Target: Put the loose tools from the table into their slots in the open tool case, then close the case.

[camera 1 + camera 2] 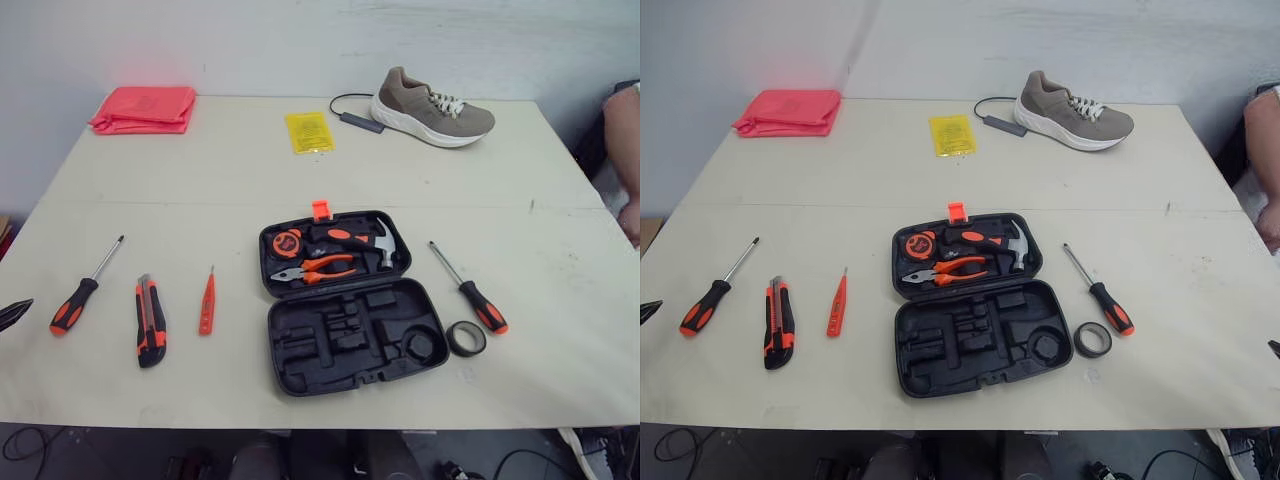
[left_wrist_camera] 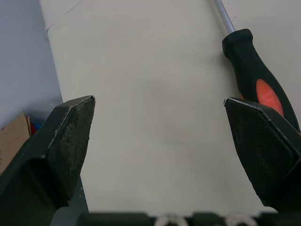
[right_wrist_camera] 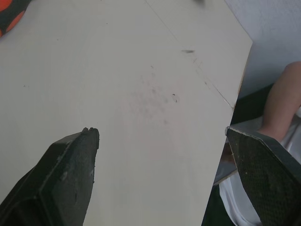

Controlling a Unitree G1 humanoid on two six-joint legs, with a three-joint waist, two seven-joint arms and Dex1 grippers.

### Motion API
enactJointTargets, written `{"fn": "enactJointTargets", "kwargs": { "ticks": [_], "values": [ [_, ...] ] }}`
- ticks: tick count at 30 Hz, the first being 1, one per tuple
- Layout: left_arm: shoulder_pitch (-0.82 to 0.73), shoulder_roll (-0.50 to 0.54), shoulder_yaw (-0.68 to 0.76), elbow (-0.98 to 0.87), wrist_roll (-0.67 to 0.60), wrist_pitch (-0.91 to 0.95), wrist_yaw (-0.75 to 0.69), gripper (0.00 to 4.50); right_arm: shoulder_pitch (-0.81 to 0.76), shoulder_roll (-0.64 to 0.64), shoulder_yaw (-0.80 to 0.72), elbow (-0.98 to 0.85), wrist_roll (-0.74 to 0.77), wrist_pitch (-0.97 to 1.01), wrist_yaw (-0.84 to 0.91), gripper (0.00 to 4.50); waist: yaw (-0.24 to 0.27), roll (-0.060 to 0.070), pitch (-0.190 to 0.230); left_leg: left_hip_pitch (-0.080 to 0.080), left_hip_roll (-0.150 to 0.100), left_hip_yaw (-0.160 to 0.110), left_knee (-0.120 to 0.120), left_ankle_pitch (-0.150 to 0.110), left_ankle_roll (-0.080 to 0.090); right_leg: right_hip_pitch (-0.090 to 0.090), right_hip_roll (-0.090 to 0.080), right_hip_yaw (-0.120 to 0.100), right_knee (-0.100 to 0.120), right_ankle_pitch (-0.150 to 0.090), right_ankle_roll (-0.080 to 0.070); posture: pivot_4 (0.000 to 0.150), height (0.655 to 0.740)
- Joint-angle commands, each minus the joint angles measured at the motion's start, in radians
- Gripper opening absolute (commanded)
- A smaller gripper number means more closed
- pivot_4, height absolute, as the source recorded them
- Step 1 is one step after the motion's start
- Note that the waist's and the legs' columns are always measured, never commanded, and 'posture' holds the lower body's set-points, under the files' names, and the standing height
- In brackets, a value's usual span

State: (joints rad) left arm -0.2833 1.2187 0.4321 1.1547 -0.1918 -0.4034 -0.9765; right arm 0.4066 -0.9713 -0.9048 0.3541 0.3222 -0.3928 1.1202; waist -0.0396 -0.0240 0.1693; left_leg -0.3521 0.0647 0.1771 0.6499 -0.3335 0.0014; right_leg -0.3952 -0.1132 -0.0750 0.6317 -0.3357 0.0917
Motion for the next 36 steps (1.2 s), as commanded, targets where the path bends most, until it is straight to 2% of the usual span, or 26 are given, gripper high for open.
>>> {"fn": "enactJointTargets", "kwargs": {
  "ticks": [1,4,8,12,17,19,21,22,23,24,27,28,30,36],
  "values": [
    [-0.029,-0.007,0.022,-0.061,-0.062,0.061,-0.077,4.45,-0.026,-0.014,0.025,-0.095,0.061,0.070,-0.004,4.50,0.001,0.000,0.000,0.000,0.000,0.000,0.000,0.000,0.000,0.000,0.000,0.000,0.000,0.000,0.000,0.150,0.7400],
    [-0.065,-0.043,0.029,-0.207,-0.163,0.210,-0.233,4.45,-0.078,-0.010,0.110,-0.281,0.159,0.251,-0.019,4.50,0.002,0.000,0.000,0.000,0.000,0.000,0.003,0.000,0.000,0.000,0.000,0.000,0.004,0.000,0.000,0.150,0.7400],
    [0.009,-0.112,0.010,-0.548,-0.243,0.351,-0.297,4.45,-0.123,-0.021,0.233,-0.524,0.241,0.473,-0.056,4.50,0.005,0.000,0.000,-0.001,0.001,-0.002,0.005,0.000,-0.001,-0.001,0.000,0.000,0.007,0.000,-0.001,0.150,0.7400],
    [0.114,-0.190,-0.042,-0.880,-0.274,0.466,-0.260,4.45,-0.215,-0.029,0.355,-0.641,0.248,0.607,-0.105,4.50,0.011,0.001,0.000,-0.002,0.001,-0.001,0.007,0.000,0.000,-0.001,0.000,0.001,0.008,0.000,-0.001,0.150,0.7400],
    [0.171,-0.283,-0.170,-1.256,-0.270,0.618,-0.150,4.45,-0.398,-0.027,0.547,-0.666,0.196,0.700,-0.149,4.50,0.012,0.001,0.000,-0.004,0.001,-0.002,0.014,-0.001,0.002,0.000,0.000,0.003,0.008,0.000,0.001,0.150,0.7400],
    [0.163,-0.317,-0.205,-1.318,-0.270,0.663,-0.108,4.50,-0.452,-0.021,0.606,-0.652,0.176,0.727,-0.152,3.91,0.014,0.001,0.000,-0.004,0.001,-0.002,0.014,-0.001,0.002,0.000,0.000,0.005,0.008,0.000,0.001,0.150,0.7400],
    [0.152,-0.351,-0.247,-1.362,-0.249,0.682,-0.062,3.95,-0.491,-0.019,0.660,-0.638,0.147,0.737,-0.145,3.27,0.015,0.001,0.000,-0.005,0.001,-0.003,0.014,-0.001,0.002,0.000,0.000,0.008,0.007,0.000,0.000,0.150,0.7400],
    [0.152,-0.358,-0.275,-1.383,-0.229,0.685,-0.053,3.59,-0.509,-0.015,0.686,-0.628,0.127,0.740,-0.149,2.67,0.015,0.001,0.000,-0.005,0.001,-0.003,0.014,0.000,0.002,-0.001,0.001,0.008,0.007,0.000,0.000,0.150,0.7400],
    [0.150,-0.365,-0.299,-1.390,-0.202,0.679,-0.041,3.02,-0.526,-0.014,0.710,-0.616,0.109,0.738,-0.148,2.01,0.014,0.001,0.000,-0.005,0.001,-0.003,0.014,0.000,0.002,-0.001,0.002,0.008,0.007,0.000,0.000,0.150,0.7400],
    [0.151,-0.370,-0.322,-1.394,-0.186,0.685,-0.034,2.71,-0.543,-0.012,0.732,-0.603,0.086,0.737,-0.152,1.67,0.014,0.001,0.000,-0.005,0.001,-0.002,0.014,0.000,0.002,-0.001,0.002,0.008,0.007,0.000,0.000,0.150,0.7400],
    [0.147,-0.390,-0.385,-1.391,-0.129,0.678,-0.007,1.32,-0.599,-0.002,0.803,-0.561,0.018,0.720,-0.153,0.16,0.013,0.001,0.000,-0.005,0.000,-0.001,0.014,0.000,0.003,-0.001,0.003,0.007,0.008,0.000,0.001,0.150,0.7400],
    [0.142,-0.396,-0.405,-1.389,-0.109,0.679,0.001,0.86,-0.619,0.006,0.824,-0.547,0.000,0.719,-0.157,0.00,0.012,0.001,0.000,-0.005,0.000,-0.001,0.014,0.000,0.003,-0.001,0.003,0.007,0.008,0.000,0.001,0.150,0.7400],
    [0.125,-0.414,-0.444,-1.375,-0.071,0.681,0.023,0.05,-0.658,0.030,0.862,-0.522,-0.031,0.725,-0.170,0.00,0.012,0.001,0.000,-0.005,0.001,-0.001,0.014,0.000,0.003,-0.001,0.003,0.007,0.008,0.000,0.001,0.150,0.7400],
    [0.056,-0.491,-0.510,-1.359,-0.020,0.730,0.086,0.05,-0.744,0.084,0.950,-0.433,-0.129,0.710,-0.192,0.00,0.015,0.001,0.000,-0.005,0.000,-0.001,0.016,0.001,0.003,-0.001,0.003,0.002,0.009,0.000,0.001,0.150,0.7400]
  ]
}}
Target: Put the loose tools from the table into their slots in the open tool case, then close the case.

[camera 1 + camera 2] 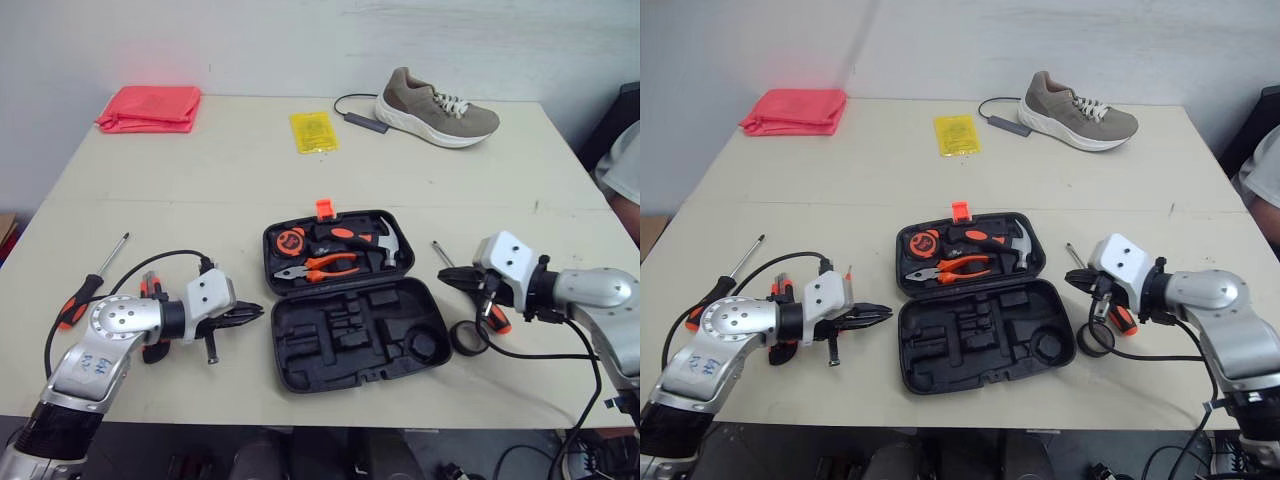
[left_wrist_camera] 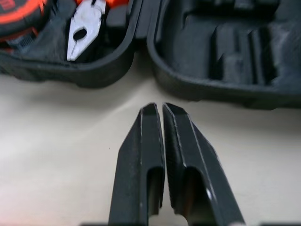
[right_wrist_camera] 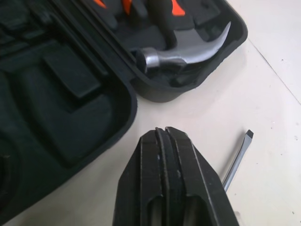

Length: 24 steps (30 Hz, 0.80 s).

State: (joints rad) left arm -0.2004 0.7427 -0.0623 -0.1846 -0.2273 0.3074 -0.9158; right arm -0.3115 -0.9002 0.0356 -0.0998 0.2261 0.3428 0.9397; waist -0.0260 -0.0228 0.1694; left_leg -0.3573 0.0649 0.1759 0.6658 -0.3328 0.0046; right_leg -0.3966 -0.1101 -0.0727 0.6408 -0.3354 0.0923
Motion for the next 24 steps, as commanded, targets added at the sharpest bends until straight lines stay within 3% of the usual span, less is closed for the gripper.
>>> {"fn": "enactJointTargets", "kwargs": {
  "ticks": [1,15,24],
  "values": [
    [-0.037,-0.022,-0.021,-0.016,0.020,0.026,0.028,0.05,-0.038,0.021,0.019,0.039,-0.046,-0.034,-0.011,0.00,0.002,0.000,0.000,0.000,0.000,0.000,0.000,0.000,0.000,0.000,0.000,-0.001,0.000,0.000,0.000,0.150,0.7400],
    [-0.147,-0.109,-0.089,0.087,0.067,0.009,0.031,0.05,-0.145,0.143,0.086,0.255,-0.129,-0.165,0.023,0.00,0.002,0.000,0.000,-0.002,0.000,0.000,0.002,0.001,0.001,-0.001,0.000,-0.002,0.001,0.000,0.000,0.150,0.7400],
    [-0.237,-0.134,-0.099,0.198,0.098,-0.017,0.018,0.05,-0.103,0.155,0.083,0.193,-0.102,-0.166,0.081,0.00,0.005,0.000,0.000,-0.002,0.000,-0.001,0.002,0.001,0.001,-0.001,0.000,-0.003,0.002,0.000,0.000,0.150,0.7400]
  ]
}}
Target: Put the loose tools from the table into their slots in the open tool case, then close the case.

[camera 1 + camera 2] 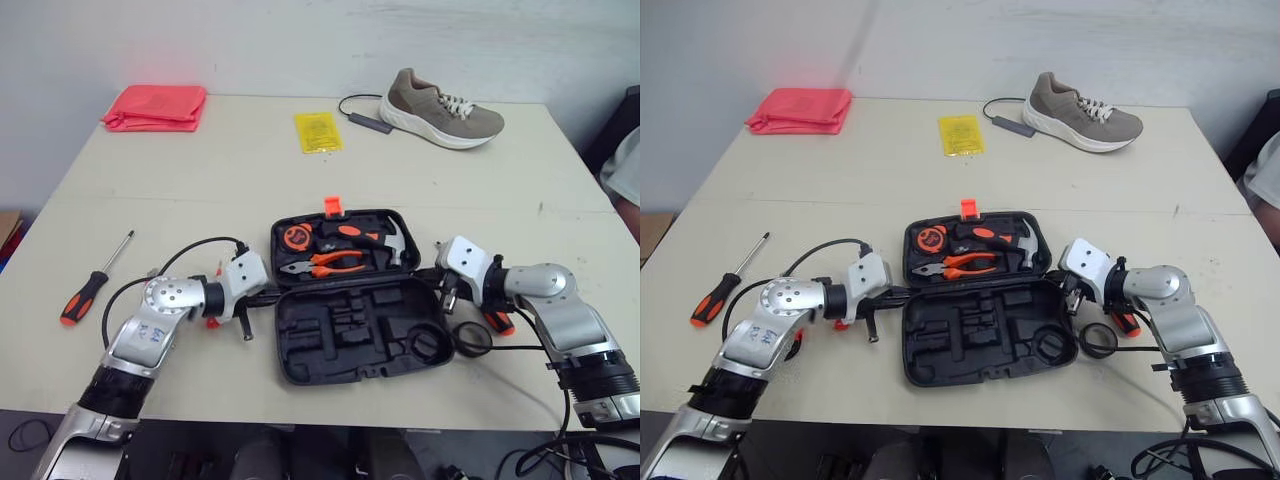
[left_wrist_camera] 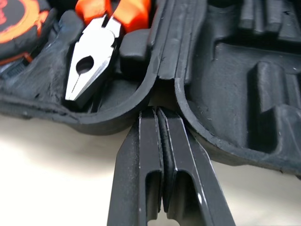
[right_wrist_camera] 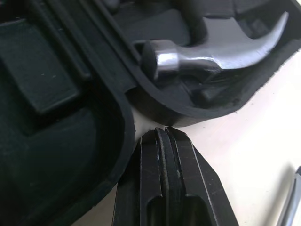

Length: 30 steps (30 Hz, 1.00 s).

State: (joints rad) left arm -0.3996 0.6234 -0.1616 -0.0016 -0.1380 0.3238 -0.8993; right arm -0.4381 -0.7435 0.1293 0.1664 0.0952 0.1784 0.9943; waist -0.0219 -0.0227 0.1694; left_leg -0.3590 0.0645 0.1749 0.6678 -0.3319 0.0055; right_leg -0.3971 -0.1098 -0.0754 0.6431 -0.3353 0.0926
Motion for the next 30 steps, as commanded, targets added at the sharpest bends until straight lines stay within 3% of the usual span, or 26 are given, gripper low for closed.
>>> {"fn": "enactJointTargets", "kwargs": {
  "ticks": [1,8,17,23,29,30],
  "values": [
    [-0.044,-0.015,0.000,0.027,0.012,-0.039,0.000,0.05,0.036,-0.003,-0.014,-0.096,0.033,0.007,0.029,0.00,0.001,0.000,0.000,0.000,0.000,0.000,0.000,0.000,0.000,0.000,0.000,0.000,0.000,0.000,0.000,0.150,0.7400],
    [-0.055,0.009,-0.003,0.077,0.033,-0.077,-0.045,0.05,0.121,-0.006,-0.029,-0.244,0.045,0.081,0.022,0.00,-0.001,0.000,0.000,0.000,0.000,0.000,0.000,0.000,0.000,0.000,0.000,0.000,0.000,0.000,0.000,0.150,0.7400],
    [-0.046,0.039,0.035,0.091,0.016,-0.106,-0.070,0.05,0.137,-0.009,-0.050,-0.243,0.032,0.072,0.007,0.00,-0.005,0.000,0.000,0.000,0.000,0.000,0.000,0.000,0.000,0.000,0.000,0.000,0.000,0.000,0.000,0.150,0.7400],
    [0.048,0.212,0.241,0.040,-0.138,-0.121,-0.219,0.05,0.229,-0.146,-0.237,-0.301,0.132,-0.003,0.104,0.00,-0.005,0.001,0.002,-0.002,0.001,0.000,-0.002,0.000,0.000,-0.002,-0.001,0.000,-0.001,0.000,0.000,0.150,0.7400],
    [0.148,0.338,0.521,0.174,-0.236,-0.159,-0.258,0.05,0.434,-0.180,-0.542,-0.329,0.279,-0.105,0.182,0.00,-0.003,0.002,0.002,0.000,0.001,-0.001,-0.002,0.000,0.000,0.000,-0.003,-0.001,-0.002,0.000,0.000,0.150,0.7400],
    [0.169,0.353,0.570,0.216,-0.243,-0.165,-0.253,0.28,0.482,-0.177,-0.602,-0.325,0.302,-0.107,0.196,0.00,-0.001,0.001,0.002,0.000,0.001,-0.001,-0.002,0.000,0.000,0.000,-0.003,-0.001,-0.002,0.000,0.000,0.150,0.7400]
  ]
}}
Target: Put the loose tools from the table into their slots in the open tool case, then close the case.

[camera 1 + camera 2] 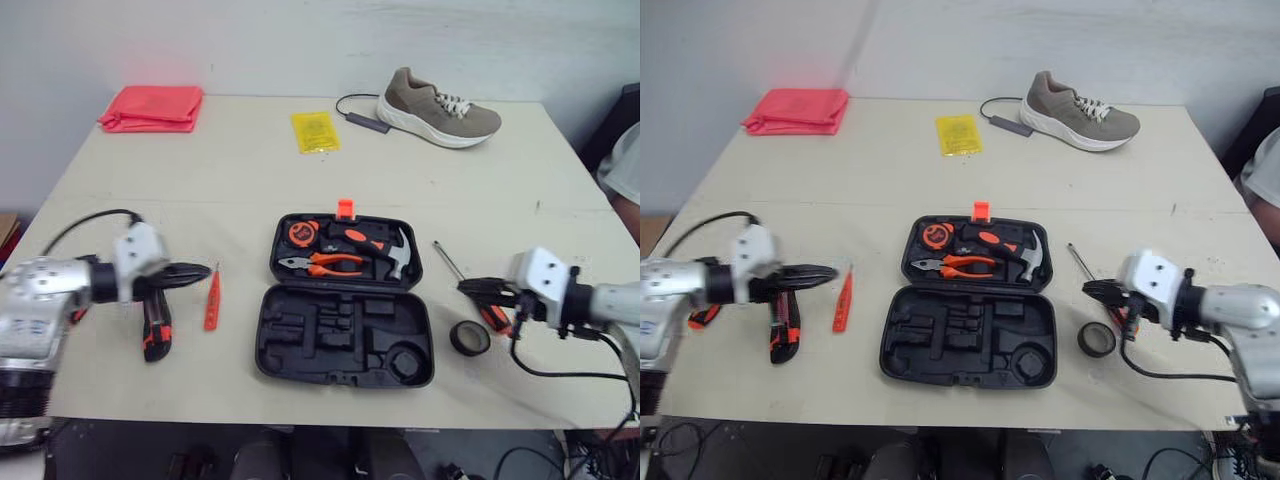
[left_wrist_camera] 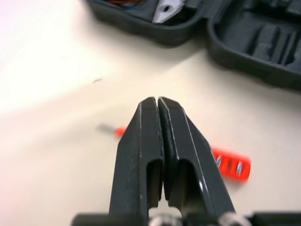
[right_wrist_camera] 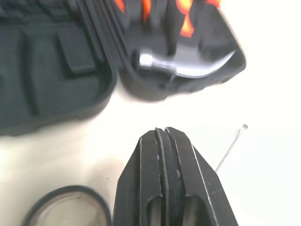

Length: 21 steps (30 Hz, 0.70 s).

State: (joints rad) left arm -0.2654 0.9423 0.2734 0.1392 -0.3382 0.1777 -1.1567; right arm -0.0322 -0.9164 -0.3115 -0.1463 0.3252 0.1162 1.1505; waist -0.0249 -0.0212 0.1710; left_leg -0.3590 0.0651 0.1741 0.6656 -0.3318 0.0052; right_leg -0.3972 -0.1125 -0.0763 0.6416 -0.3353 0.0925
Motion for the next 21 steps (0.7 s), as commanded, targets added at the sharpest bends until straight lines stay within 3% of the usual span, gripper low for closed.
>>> {"fn": "enactJointTargets", "kwargs": {
  "ticks": [1,3,8,10,15,18,21],
  "values": [
    [0.061,0.053,0.187,0.124,-0.044,-0.034,0.009,0.59,0.118,0.006,-0.225,0.003,0.089,-0.072,0.050,0.32,0.001,0.000,0.000,0.000,0.000,0.000,0.000,0.000,0.000,0.000,0.000,0.000,-0.001,0.000,0.000,0.150,0.7400],
    [0.096,0.090,0.271,0.235,-0.038,-0.075,0.016,1.37,0.192,0.017,-0.322,0.043,0.097,-0.106,0.055,1.01,-0.001,0.000,0.000,0.000,0.000,0.000,-0.001,0.000,0.000,0.000,0.000,0.000,-0.002,0.000,0.000,0.150,0.7400],
    [0.140,0.208,0.416,0.588,-0.008,-0.207,0.072,3.81,0.306,0.030,-0.478,0.174,0.070,-0.249,0.043,3.62,-0.004,-0.001,0.000,0.002,0.000,0.000,-0.002,-0.004,0.000,0.001,-0.001,0.000,-0.004,0.000,0.000,0.150,0.7400],
    [0.166,0.265,0.441,0.743,0.013,-0.266,0.102,4.50,0.320,0.031,-0.516,0.230,0.064,-0.293,0.026,4.48,-0.008,-0.001,0.000,0.003,0.001,0.001,-0.004,-0.004,0.000,0.001,-0.001,0.000,-0.004,0.000,0.000,0.150,0.7400],
    [0.214,0.348,0.464,0.970,0.017,-0.344,0.154,4.50,0.357,0.024,-0.535,0.358,0.055,-0.398,0.042,4.48,-0.012,-0.001,0.000,0.005,0.001,0.002,-0.006,-0.005,-0.001,0.001,-0.002,0.000,-0.005,0.000,-0.001,0.150,0.7400],
    [0.216,0.348,0.451,0.990,0.010,-0.352,0.138,4.50,0.359,0.021,-0.515,0.377,0.071,-0.408,0.048,4.48,-0.009,-0.001,0.000,0.005,0.001,0.002,-0.006,-0.005,-0.002,0.002,-0.003,0.000,-0.005,0.000,-0.001,0.150,0.7400],
    [0.196,0.319,0.418,0.936,-0.001,-0.313,0.075,4.50,0.339,0.035,-0.460,0.275,0.128,-0.321,0.036,4.48,-0.005,-0.001,0.000,0.006,0.001,0.001,-0.006,-0.007,-0.005,0.002,-0.003,0.000,-0.004,0.000,-0.001,0.150,0.7400]
  ]
}}
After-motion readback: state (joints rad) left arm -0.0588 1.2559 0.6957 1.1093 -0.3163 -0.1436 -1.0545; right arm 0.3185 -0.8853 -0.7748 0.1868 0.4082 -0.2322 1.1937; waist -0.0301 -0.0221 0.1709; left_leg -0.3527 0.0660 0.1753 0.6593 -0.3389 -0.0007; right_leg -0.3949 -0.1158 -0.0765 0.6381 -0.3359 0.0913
